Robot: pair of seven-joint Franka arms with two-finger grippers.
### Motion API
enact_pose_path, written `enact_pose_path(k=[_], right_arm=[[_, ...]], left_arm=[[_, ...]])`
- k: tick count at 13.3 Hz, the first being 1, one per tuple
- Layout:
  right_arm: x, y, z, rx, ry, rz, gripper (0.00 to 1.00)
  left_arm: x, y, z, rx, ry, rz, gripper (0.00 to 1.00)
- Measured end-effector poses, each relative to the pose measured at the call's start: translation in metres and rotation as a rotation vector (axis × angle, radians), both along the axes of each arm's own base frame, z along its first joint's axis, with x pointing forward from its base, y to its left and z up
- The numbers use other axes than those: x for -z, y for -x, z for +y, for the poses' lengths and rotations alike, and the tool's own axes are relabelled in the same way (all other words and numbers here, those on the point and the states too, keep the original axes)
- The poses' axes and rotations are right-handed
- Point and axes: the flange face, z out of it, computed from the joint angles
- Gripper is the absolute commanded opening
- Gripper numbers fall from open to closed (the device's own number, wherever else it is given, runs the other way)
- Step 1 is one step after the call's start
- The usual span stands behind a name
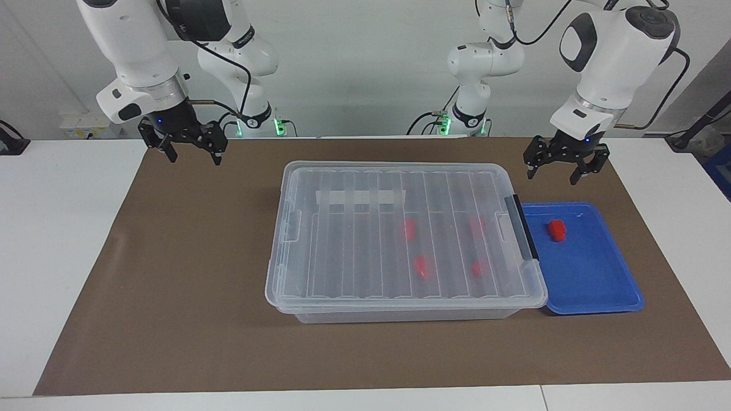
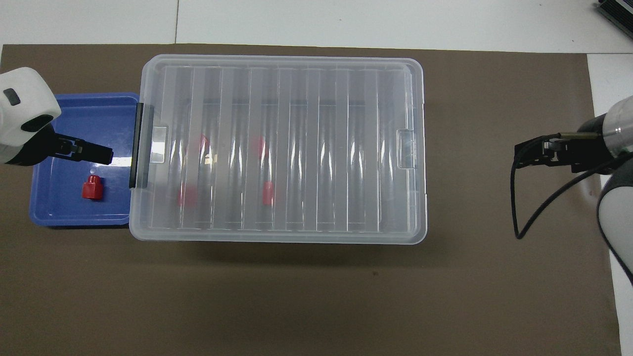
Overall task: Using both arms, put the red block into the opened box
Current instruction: 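Reach the right gripper to the lid edge while the left gripper nears the block, then grasp the lid edge with the right gripper while the left gripper grasps the block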
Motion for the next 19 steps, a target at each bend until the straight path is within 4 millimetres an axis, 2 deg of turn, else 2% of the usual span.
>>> enact_pose_path(k=[8,10,13,16,18,19], right_arm=[[0.004,-0.001,0.003,0.01,-0.002,-0.025,1.0],[0.018,-0.007,0.012,0.022,-0.008,-0.065,1.0],[0.057,-0.013,0.045,0.024,-0.018,-0.086,1.0],[0.089,-0.015,0.086,-0.002,-0.03,-0.1,1.0],[0.109,-0.012,0.106,0.006,-0.038,-0.109,1.0],[0.118,-0.009,0.116,0.008,-0.04,-0.105,1.0]], left_arm=[[0.004,0.004,0.0,0.0,-0.004,0.041,1.0],[0.005,0.006,0.0,0.001,-0.005,0.053,1.0],[-0.002,0.009,0.003,-0.051,-0.003,0.047,1.0],[-0.003,0.007,0.022,-0.113,0.001,0.036,1.0],[0.01,-0.002,0.044,-0.138,0.003,0.025,1.0],[0.026,-0.011,0.061,-0.132,0.004,0.021,1.0]])
